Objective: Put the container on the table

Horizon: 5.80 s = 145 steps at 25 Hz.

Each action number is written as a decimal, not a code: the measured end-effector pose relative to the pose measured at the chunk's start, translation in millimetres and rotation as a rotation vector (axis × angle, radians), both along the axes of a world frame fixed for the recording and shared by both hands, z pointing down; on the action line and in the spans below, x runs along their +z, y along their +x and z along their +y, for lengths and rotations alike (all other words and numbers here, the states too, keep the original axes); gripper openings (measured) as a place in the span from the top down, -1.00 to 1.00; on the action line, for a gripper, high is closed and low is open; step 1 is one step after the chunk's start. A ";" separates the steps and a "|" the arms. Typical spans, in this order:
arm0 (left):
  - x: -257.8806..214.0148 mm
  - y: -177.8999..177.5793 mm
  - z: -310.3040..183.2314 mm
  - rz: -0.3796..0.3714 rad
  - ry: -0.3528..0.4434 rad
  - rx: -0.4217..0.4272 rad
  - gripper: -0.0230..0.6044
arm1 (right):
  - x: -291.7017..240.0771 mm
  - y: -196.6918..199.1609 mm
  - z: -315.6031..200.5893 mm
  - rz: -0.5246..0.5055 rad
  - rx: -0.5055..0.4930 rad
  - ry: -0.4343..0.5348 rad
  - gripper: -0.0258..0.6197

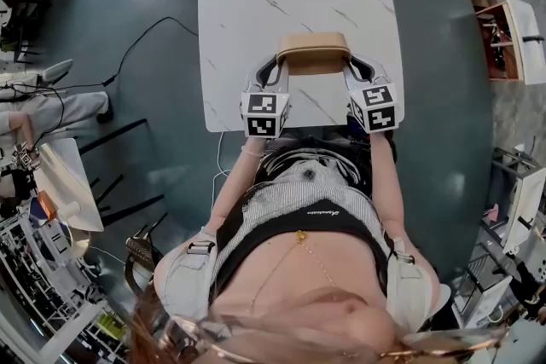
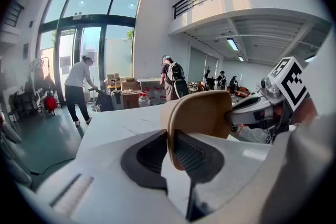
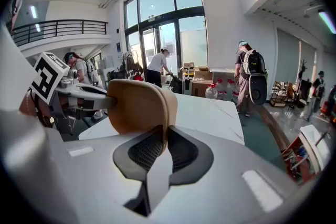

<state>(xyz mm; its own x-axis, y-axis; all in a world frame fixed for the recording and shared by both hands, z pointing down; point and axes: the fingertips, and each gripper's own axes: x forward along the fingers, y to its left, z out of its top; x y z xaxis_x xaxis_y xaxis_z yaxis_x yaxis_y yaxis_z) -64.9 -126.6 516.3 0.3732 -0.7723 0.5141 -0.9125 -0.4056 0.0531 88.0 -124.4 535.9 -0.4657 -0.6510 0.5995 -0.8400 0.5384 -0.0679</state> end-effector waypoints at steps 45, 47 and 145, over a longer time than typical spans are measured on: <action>124.9 7.6 7.9 0.018 -0.282 0.004 0.81 | 123.4 7.7 11.7 0.106 -0.060 -0.316 0.74; 127.8 6.4 8.5 0.020 -0.289 0.002 0.80 | 125.9 6.3 12.1 0.110 -0.066 -0.327 0.74; 174.6 1.8 -51.6 -0.014 -0.463 0.042 0.68 | 167.9 -6.5 -49.3 0.019 -0.047 -0.449 0.63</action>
<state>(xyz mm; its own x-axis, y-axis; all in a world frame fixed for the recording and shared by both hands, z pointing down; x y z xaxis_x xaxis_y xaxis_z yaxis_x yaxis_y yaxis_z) -63.1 -178.3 690.9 0.3901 -0.4444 0.8065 -0.8976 -0.3788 0.2254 81.5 -173.7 703.8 -0.4748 -0.3027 0.8264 -0.8187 0.4964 -0.2885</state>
